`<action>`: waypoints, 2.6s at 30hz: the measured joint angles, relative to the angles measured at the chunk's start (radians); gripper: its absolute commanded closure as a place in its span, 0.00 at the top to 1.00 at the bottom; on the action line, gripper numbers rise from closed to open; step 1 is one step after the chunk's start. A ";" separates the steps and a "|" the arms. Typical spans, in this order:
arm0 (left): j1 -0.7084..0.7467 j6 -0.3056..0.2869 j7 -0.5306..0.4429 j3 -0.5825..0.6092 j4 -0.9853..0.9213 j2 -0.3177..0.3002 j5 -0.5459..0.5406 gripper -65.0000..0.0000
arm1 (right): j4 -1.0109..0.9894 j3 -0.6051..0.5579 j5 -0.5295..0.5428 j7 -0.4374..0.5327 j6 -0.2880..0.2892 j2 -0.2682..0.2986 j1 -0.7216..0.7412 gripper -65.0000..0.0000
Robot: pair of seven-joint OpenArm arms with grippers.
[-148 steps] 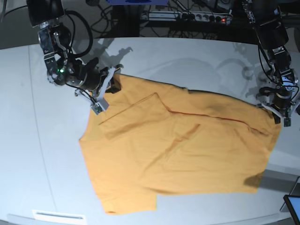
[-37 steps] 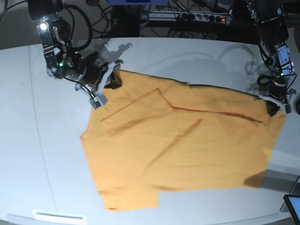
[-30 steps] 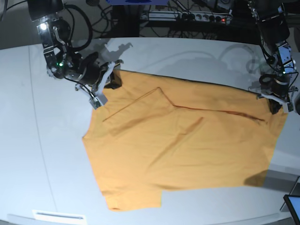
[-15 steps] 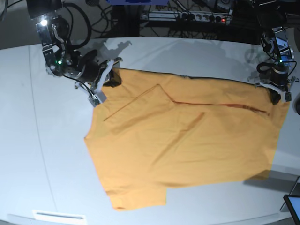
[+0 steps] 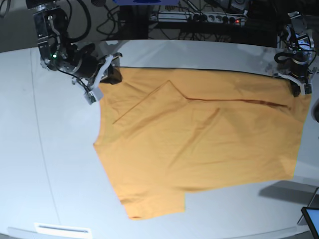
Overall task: Fold the T-shirt properly
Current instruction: 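Pull both held corners away from the shirt to stretch it flat, then hold the shirt edge taut with both grippers, adjusting the left gripper's hold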
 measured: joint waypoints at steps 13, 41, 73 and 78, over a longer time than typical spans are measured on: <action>0.063 -0.004 0.006 -0.001 0.062 0.007 0.001 0.00 | 0.041 0.006 -0.014 0.081 -0.014 0.009 -0.099 0.00; 0.159 -0.015 0.058 -0.047 0.142 -0.005 0.016 0.00 | 0.095 0.005 -0.010 0.054 -0.013 0.049 -0.156 0.00; 0.290 -0.022 0.061 -0.054 0.300 0.044 0.116 0.00 | 0.147 0.106 -0.011 0.016 0.004 0.070 -0.234 0.00; 0.326 -0.023 0.062 -0.104 0.321 0.076 0.117 0.00 | 0.147 0.107 -0.010 0.016 0.004 0.070 -0.233 0.00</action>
